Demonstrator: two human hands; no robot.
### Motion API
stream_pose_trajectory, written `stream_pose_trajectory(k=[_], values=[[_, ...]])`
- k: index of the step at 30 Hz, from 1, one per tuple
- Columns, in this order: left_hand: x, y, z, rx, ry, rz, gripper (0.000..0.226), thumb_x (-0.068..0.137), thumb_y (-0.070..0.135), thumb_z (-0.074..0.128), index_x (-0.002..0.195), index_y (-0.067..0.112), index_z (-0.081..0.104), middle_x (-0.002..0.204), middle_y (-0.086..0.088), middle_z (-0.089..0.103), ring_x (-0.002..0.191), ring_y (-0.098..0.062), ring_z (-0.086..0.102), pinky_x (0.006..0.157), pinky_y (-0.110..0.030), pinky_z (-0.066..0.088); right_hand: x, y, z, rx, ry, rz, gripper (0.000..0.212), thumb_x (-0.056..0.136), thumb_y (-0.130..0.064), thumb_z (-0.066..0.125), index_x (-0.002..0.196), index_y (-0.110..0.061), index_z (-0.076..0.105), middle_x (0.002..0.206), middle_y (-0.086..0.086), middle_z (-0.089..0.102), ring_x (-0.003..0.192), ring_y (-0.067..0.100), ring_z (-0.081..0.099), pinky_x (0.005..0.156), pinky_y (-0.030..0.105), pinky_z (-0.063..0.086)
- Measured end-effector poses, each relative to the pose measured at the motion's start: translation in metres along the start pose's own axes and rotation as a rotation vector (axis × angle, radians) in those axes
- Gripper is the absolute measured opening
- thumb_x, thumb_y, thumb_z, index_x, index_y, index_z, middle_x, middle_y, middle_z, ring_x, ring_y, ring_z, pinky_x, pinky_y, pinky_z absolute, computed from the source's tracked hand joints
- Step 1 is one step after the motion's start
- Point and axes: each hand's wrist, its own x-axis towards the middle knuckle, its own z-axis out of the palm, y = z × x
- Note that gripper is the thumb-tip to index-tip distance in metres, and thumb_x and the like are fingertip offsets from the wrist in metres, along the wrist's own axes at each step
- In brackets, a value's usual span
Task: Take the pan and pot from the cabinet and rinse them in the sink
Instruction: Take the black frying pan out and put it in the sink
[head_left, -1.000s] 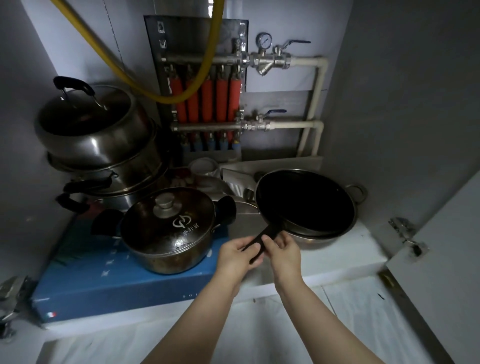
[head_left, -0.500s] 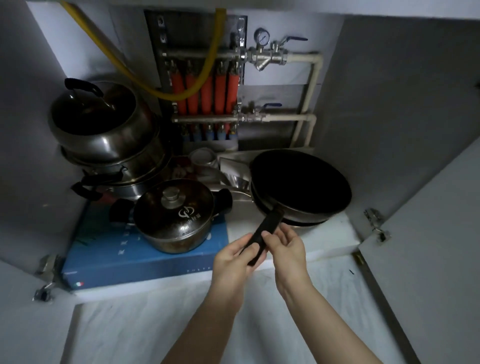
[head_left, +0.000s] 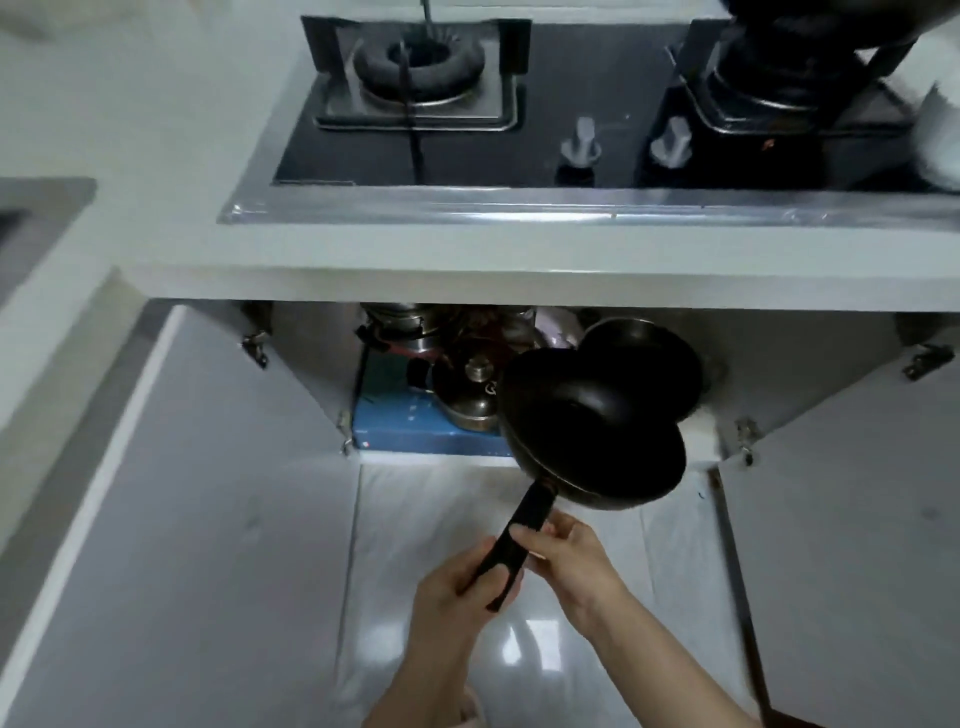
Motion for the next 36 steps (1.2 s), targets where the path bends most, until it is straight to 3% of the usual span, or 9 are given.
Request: stream_pose_trajectory(k=[5,12,16,19,21,23,29,33,36], values=[[-0.099,0.018,-0.026,0.031,0.091,0.02,0.025,0.076,0.007,0.065,0.071,0.028,0.078,0.08,-0.014,0.069,0.083,-0.028,0.061,0.083,-0.04,0.043,-0.09,0.01,0.037,0.024,-0.047,0.02,0.012,0.084,0.005,0.062,0.088,-0.001,0.053,0.071,0.006,0.051,0.078,0.027,0.06,0.08,0.038,0.052],[-0.234,0.046,-0.031,-0.103,0.056,0.112,0.022,0.075,0.009,0.063,0.089,0.017,0.077,0.095,-0.025,0.065,0.092,-0.033,0.058,0.097,-0.049,0.041,-0.222,-0.007,0.061,-0.05,-0.184,-0.052,0.016,0.087,0.003,0.057,0.099,-0.006,0.052,0.076,0.003,0.055,0.069,0.013,0.059,0.057,0.022,0.048],[-0.303,0.062,-0.036,-0.118,0.1,0.142,0.029,0.082,0.002,0.063,0.105,0.017,0.072,0.104,-0.013,0.073,0.103,-0.03,0.067,0.1,-0.041,0.047,-0.288,-0.019,0.074,-0.102,-0.294,-0.084,0.023,0.088,0.003,0.056,0.109,-0.004,0.052,0.083,0.004,0.058,0.073,0.013,0.061,0.054,0.02,0.049],[-0.341,0.07,-0.044,-0.118,0.115,0.143,0.055,0.076,0.01,0.067,0.129,0.01,0.055,0.116,-0.009,0.07,0.109,-0.024,0.066,0.105,-0.042,0.044,-0.324,-0.024,0.087,-0.106,-0.377,-0.109,0.028,0.087,0.005,0.055,0.114,-0.002,0.051,0.086,0.007,0.06,0.078,0.019,0.062,0.058,0.021,0.051],[-0.361,0.076,-0.051,-0.157,0.132,0.164,0.062,0.074,0.008,0.067,0.133,0.007,0.051,0.118,-0.01,0.069,0.109,-0.024,0.066,0.107,-0.042,0.042,-0.342,-0.027,0.1,-0.125,-0.448,-0.124,0.026,0.087,0.007,0.055,0.112,-0.001,0.052,0.087,0.011,0.061,0.083,0.024,0.063,0.066,0.028,0.053],[-0.378,0.081,-0.06,-0.195,0.156,0.205,0.056,0.078,0.001,0.066,0.131,0.006,0.051,0.115,-0.011,0.07,0.108,-0.024,0.067,0.106,-0.041,0.043,-0.357,-0.029,0.116,-0.169,-0.517,-0.138,0.022,0.087,0.007,0.055,0.107,-0.002,0.054,0.088,0.014,0.061,0.087,0.027,0.062,0.075,0.035,0.053],[-0.413,0.099,-0.109,-0.323,0.277,0.332,0.064,0.066,0.002,0.069,0.128,0.004,0.054,0.114,-0.013,0.07,0.108,-0.029,0.066,0.105,-0.045,0.042,-0.388,-0.029,0.184,-0.302,-0.68,-0.177,0.022,0.087,0.002,0.057,0.109,-0.004,0.056,0.083,0.011,0.058,0.081,0.022,0.061,0.063,0.025,0.051],[-0.427,0.12,-0.155,-0.322,0.359,0.407,0.047,0.083,-0.01,0.06,0.127,0.006,0.054,0.112,-0.01,0.071,0.105,-0.026,0.068,0.091,-0.032,0.054,-0.399,-0.026,0.247,-0.336,-0.751,-0.178,0.026,0.087,0.004,0.056,0.113,0.002,0.054,0.089,0.016,0.057,0.078,0.023,0.061,0.06,0.026,0.051],[-0.433,0.137,-0.199,-0.312,0.399,0.433,0.047,0.086,-0.01,0.056,0.129,0.007,0.054,0.116,-0.009,0.07,0.108,-0.024,0.067,0.098,-0.035,0.049,-0.404,-0.02,0.299,-0.381,-0.778,-0.167,0.027,0.087,0.001,0.058,0.113,0.001,0.054,0.095,0.018,0.057,0.085,0.025,0.062,0.067,0.03,0.051]])
